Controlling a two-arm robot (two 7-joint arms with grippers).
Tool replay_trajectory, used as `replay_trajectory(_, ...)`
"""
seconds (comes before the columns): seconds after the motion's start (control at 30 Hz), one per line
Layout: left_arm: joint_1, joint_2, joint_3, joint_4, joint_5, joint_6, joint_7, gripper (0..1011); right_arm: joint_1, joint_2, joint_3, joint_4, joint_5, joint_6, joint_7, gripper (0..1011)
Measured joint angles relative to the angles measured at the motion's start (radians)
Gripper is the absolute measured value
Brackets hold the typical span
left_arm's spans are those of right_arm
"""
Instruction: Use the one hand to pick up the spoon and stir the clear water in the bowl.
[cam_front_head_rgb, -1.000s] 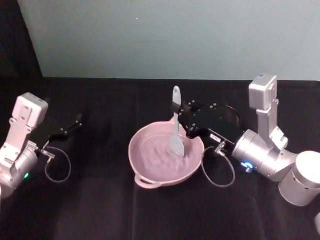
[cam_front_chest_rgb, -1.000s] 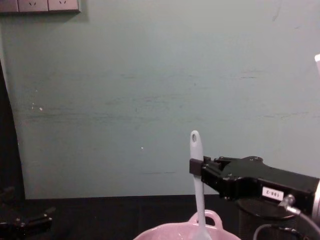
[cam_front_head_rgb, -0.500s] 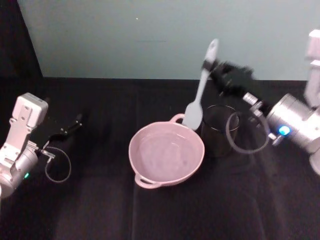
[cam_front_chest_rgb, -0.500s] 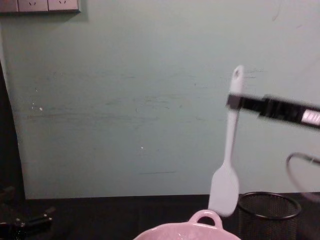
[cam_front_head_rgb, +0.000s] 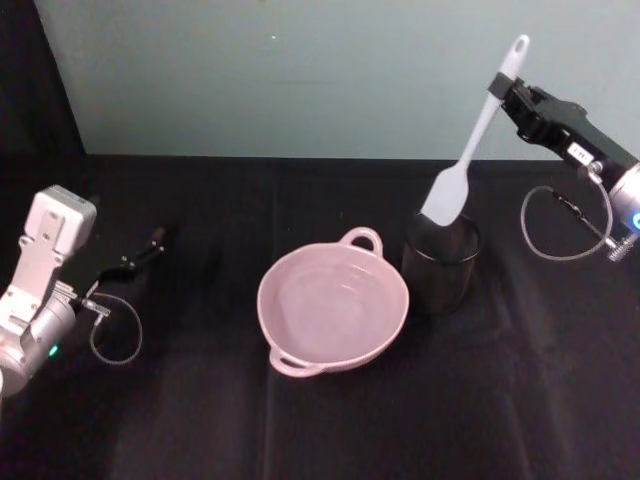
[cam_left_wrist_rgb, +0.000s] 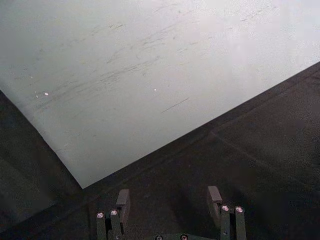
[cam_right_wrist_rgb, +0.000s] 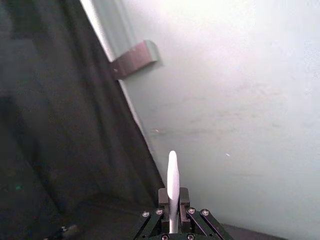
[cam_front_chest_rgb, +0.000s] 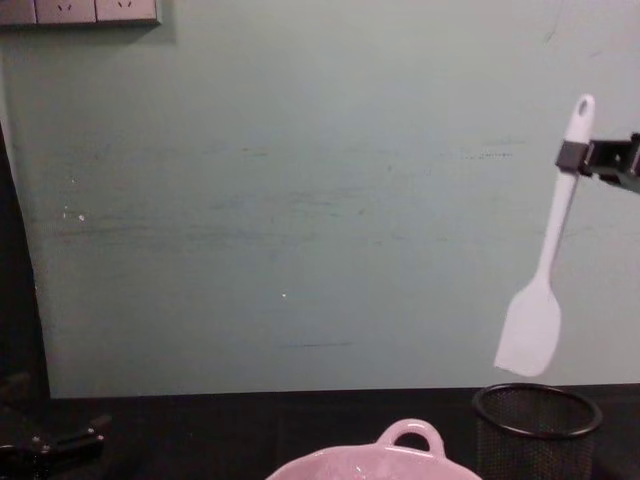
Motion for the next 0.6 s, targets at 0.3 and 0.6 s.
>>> replay_trajectory(0.3,0.000,0.000,0.000,0.000,0.000,0.000,0.000,1011,0.033,0.005,-0.035,0.116,0.026,0.009,0.006,119)
replay_trajectory(0.6,0.000,0.000,0.000,0.000,0.000,0.000,0.000,1011,0.052,-0.002,-0.081,0.190,0.034,0.008,0.025,118)
